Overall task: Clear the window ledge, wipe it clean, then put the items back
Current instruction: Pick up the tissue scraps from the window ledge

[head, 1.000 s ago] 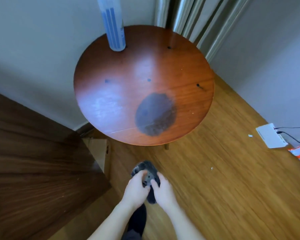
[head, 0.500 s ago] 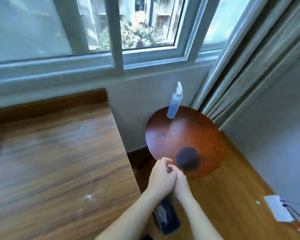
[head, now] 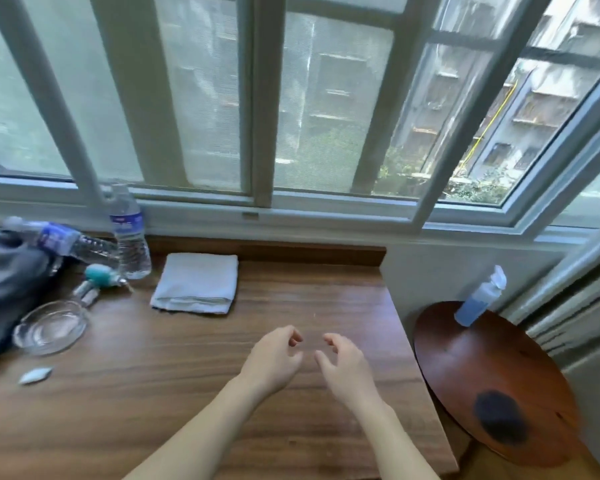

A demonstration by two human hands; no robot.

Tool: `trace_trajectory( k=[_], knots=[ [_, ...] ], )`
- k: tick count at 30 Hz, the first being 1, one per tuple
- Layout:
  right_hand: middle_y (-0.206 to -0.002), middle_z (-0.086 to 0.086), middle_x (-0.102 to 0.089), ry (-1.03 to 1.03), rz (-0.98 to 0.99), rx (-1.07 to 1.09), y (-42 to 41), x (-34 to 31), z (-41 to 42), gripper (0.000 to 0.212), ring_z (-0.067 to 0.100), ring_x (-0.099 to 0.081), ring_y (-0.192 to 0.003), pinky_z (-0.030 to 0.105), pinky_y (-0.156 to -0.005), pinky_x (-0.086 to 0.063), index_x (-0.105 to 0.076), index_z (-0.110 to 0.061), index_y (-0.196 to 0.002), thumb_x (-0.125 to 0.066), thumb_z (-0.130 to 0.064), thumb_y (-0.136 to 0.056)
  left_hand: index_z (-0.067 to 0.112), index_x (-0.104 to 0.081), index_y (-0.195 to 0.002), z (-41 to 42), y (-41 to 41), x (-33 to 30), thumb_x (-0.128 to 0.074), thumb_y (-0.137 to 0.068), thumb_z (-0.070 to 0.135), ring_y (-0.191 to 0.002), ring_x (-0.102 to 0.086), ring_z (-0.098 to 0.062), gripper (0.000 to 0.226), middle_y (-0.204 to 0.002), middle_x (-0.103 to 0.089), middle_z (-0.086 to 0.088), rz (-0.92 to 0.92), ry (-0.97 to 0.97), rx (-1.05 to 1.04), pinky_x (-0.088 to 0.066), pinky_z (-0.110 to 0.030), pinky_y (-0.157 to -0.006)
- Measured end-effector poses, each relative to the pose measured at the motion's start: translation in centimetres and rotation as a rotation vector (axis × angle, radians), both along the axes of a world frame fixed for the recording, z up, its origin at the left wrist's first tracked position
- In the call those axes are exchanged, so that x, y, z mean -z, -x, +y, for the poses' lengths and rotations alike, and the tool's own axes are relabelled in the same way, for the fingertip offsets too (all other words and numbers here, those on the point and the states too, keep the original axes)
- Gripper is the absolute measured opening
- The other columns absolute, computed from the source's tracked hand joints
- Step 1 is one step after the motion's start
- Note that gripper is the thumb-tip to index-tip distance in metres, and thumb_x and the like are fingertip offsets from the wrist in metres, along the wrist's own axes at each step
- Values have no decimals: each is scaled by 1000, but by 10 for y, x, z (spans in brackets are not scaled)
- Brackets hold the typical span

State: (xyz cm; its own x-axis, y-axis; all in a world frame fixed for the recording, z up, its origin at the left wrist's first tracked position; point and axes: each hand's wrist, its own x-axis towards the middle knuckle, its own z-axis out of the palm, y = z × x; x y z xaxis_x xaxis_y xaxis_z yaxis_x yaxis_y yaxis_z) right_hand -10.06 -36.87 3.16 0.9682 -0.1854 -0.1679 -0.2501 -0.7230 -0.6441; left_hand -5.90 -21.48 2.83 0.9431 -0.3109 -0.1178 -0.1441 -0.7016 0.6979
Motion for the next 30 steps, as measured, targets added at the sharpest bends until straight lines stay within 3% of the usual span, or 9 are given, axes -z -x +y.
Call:
trace_trajectory(
  k=[11, 19, 25, 30],
  knots=[
    [-144, -4, -52, 44, 79, -408, -30, 9, 246, 49, 13, -48, -132, 26, -108, -37, -48, -20, -143, -57, -35, -97, 27, -59, -112, 261, 11, 19, -61, -86, 32, -104, -58, -12, 27, -108, -62, 11, 52, -60, -347, -47, -29, -91],
    [-142, -3, -53, 78, 34, -564, -62, 20, 340, 50, 14, -47, -132, 25, -106, -35, -50, -18, -141, -58, -37, -96, 28, -61, -112, 346, 2, 23, -64, -82, 28, -107, -58, -9, 30, -108, -63, 10, 78, -44, -479, -46, -30, -95],
    [-140, -2, -53, 80, -17, -659, -80, 27, 395, 49, 15, -45, -133, 24, -108, -32, -49, -17, -140, -58, -35, -96, 23, -64, -114, 398, -7, 20, -66, -81, 23, -110, -56, -10, 34, -112, -65, 9, -2, -48, -536, -42, -22, -93],
    [-132, -2, -57, 66, -32, -693, -75, 33, 444, 43, 20, -49, -126, 24, -102, -34, -54, -17, -133, -61, -32, -93, 27, -63, -111, 446, 4, 24, -66, -77, 26, -106, -53, -10, 34, -109, -64, 11, -5, -28, -576, -43, -25, -93]
  ],
)
